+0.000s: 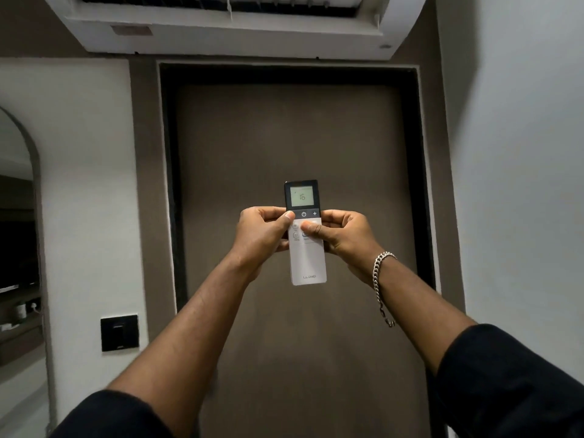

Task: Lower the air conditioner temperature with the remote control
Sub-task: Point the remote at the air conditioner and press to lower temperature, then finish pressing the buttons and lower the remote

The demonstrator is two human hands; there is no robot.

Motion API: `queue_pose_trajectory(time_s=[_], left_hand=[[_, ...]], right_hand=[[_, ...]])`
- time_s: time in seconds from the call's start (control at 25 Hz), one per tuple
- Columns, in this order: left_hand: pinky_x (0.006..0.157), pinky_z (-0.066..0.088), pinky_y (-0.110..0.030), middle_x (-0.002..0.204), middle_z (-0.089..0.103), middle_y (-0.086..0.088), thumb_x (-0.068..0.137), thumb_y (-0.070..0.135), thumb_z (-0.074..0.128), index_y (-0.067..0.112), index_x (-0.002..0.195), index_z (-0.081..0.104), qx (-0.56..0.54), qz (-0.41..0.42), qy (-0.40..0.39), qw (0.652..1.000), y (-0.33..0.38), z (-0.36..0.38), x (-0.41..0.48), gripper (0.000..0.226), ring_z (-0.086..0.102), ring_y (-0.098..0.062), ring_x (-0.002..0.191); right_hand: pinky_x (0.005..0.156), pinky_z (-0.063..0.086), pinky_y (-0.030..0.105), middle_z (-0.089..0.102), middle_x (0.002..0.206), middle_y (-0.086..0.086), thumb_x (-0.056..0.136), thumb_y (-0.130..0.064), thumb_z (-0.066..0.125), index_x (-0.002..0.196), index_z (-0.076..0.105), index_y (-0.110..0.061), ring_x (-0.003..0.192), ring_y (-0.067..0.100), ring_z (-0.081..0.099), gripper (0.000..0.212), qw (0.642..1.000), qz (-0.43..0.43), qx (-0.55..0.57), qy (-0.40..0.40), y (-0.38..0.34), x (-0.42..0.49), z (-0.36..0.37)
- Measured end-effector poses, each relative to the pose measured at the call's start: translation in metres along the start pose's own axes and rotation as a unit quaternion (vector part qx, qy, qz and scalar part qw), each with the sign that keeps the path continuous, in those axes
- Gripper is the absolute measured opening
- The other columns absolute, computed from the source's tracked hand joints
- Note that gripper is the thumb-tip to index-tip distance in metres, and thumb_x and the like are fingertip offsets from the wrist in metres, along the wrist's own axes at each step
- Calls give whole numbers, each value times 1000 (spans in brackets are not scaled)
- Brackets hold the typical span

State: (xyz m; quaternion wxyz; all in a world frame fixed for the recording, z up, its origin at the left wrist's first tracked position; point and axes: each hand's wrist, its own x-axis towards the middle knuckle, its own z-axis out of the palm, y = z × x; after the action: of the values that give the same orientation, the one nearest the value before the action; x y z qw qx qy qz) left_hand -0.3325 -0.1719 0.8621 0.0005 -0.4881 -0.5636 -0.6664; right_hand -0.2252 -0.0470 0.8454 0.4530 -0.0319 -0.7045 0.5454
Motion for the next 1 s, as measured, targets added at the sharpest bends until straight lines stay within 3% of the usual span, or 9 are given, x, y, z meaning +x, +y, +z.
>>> queue_pose_trajectory(time_s=[0.12,0.28,0.4,0.6,0.72,0.84,0.92,1.0], left_hand=[[56,57,-21,99,72,-7,92,15,58,5,112,64,-5,-63,-41,997,-47,35,-22,23,73,-14,81],[58,59,-23,98,72,-10,92,5,55,0,110,65,-8,-162,-98,982,-125,105,-68,21,71,-16,80],[59,60,-23,97,71,-9,92,5,55,-1,112,65,-6,-247,-168,954,-190,170,-121,22,70,-7,69],[50,56,-21,98,71,-14,90,2,56,-3,109,67,-8,-384,-251,889,-297,286,-242,22,68,-5,59],[74,62,-41,104,74,-15,89,4,59,1,107,70,9,-459,-326,827,-362,350,-331,21,73,-24,84],[82,59,-50,102,75,-13,85,9,66,6,99,74,59,-484,-390,781,-422,396,-423,17,72,-29,88],[78,61,-41,97,76,-9,83,9,68,10,92,76,88,-492,-436,749,-462,426,-491,12,72,-25,85],[62,58,-18,93,75,-2,82,8,68,12,90,77,114,-473,-473,735,-487,439,-539,13,71,-15,75]], right_hand=[[64,62,24,77,87,0,76,-13,78,91,68,-15,75,10,76,18,998,45,-21,42,40,-31,-23],[77,60,39,77,96,13,77,-16,79,99,72,-1,87,24,74,28,975,138,-122,122,118,-94,-68],[74,63,40,75,82,3,75,-26,80,97,75,-6,81,19,74,30,935,237,-197,175,182,-157,-118],[80,63,42,78,99,7,77,-27,79,104,75,-9,85,18,73,32,849,416,-222,240,292,-295,-204],[82,61,46,75,111,15,81,-21,75,110,72,-3,96,27,73,34,790,500,-209,287,355,-399,-245],[82,60,47,75,107,20,82,-20,73,104,73,1,94,33,74,30,723,576,-214,316,407,-500,-268],[88,58,48,74,109,21,81,-18,74,106,73,0,97,33,72,30,669,628,-179,355,447,-565,-279],[90,58,48,74,111,19,80,-17,74,107,72,-2,98,31,72,31,630,653,-163,386,475,-615,-280]])
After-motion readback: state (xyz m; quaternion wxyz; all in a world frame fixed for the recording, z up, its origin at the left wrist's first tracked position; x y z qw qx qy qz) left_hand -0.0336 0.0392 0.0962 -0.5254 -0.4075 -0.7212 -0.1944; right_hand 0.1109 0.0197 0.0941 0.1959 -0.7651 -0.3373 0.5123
